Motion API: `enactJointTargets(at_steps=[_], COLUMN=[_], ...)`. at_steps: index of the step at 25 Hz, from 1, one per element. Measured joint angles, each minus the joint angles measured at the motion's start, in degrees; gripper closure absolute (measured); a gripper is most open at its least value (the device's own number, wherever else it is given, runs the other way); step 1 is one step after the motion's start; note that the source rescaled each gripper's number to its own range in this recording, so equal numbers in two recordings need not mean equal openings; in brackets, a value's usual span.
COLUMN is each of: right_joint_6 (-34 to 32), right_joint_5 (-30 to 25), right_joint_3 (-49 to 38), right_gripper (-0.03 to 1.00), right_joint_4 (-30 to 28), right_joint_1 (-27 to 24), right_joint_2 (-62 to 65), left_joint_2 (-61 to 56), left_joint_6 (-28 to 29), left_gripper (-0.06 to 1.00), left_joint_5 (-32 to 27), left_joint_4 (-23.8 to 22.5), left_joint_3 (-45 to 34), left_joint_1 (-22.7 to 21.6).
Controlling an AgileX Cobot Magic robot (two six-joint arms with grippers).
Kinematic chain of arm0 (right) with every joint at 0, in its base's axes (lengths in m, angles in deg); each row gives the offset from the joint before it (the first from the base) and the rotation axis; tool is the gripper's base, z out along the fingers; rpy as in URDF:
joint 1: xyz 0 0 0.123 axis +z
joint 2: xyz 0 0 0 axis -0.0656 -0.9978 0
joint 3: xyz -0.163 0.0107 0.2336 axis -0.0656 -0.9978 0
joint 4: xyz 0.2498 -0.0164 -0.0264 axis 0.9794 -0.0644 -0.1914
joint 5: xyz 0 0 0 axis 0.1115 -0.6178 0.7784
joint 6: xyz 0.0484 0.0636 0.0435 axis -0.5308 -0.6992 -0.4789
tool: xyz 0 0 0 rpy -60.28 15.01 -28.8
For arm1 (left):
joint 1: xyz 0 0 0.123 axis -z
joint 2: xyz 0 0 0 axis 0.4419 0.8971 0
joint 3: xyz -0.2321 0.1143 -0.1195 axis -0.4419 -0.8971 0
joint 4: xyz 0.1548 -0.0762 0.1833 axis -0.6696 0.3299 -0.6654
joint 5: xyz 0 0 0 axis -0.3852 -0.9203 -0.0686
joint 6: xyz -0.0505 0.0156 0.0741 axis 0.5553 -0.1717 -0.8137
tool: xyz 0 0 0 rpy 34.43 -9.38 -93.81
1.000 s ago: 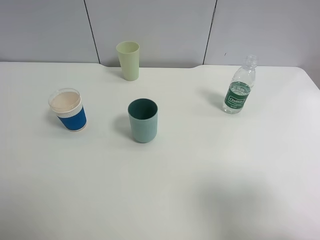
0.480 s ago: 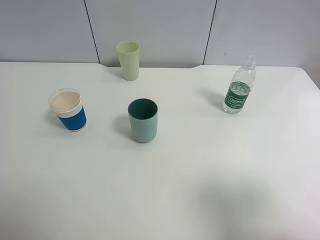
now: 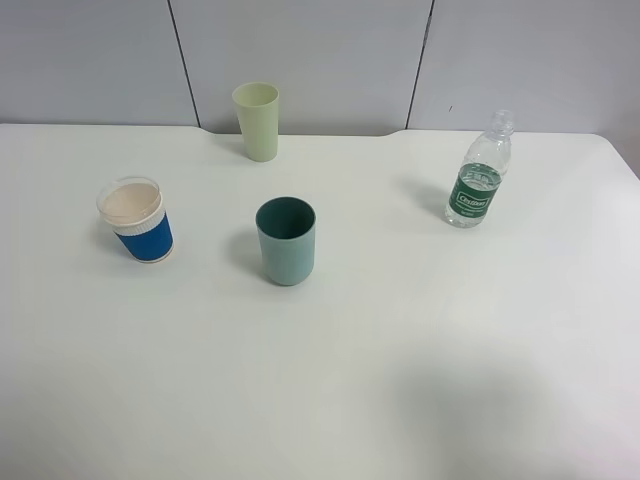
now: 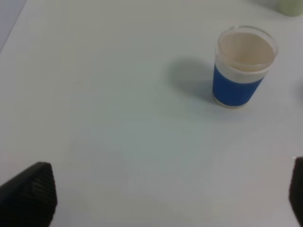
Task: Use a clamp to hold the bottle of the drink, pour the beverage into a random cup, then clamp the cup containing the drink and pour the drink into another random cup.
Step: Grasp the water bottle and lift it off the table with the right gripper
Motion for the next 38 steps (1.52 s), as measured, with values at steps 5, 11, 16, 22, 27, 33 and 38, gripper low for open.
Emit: enactJointTargets(at_steps=[5,11,16,22,27,33,38], right_joint_6=[0.1,1.1,1.2,2.5,3.1,3.3,3.3], right_joint_5=[1.5,9.9,16.4,23.4,28.3,35.4,40.4], right_joint_3=[0.8,1.9,1.9,1.9,1.9,1.9,1.9], right_gripper=[0.21,0.21,0.21,0.21,0.21,0.21,0.21], right_joint_4=[0.0,0.0,0.0,0.0,0.0,0.0,0.0], right_joint_1=[0.0,0.0,0.0,0.0,0.0,0.0,0.0], right_joint_2=[0.0,-4.9,-11.8,-21.5,-30.8,-42.0,-49.7], left_joint_2=[0.0,0.0,0.0,0.0,0.0,0.0,0.0], left_joint_6=[0.0,0.0,0.0,0.0,0.0,0.0,0.0], left_gripper=[-0.06,-0.06,-0.06,-0.06,-0.06,-0.06,-0.06], left_joint_5=[0.0,0.0,0.0,0.0,0.0,0.0,0.0], left_joint_4=[0.0,0.0,0.0,0.0,0.0,0.0,0.0], left_joint_3=[0.0,0.0,0.0,0.0,0.0,0.0,0.0], left_joint_1=[0.0,0.0,0.0,0.0,0.0,0.0,0.0])
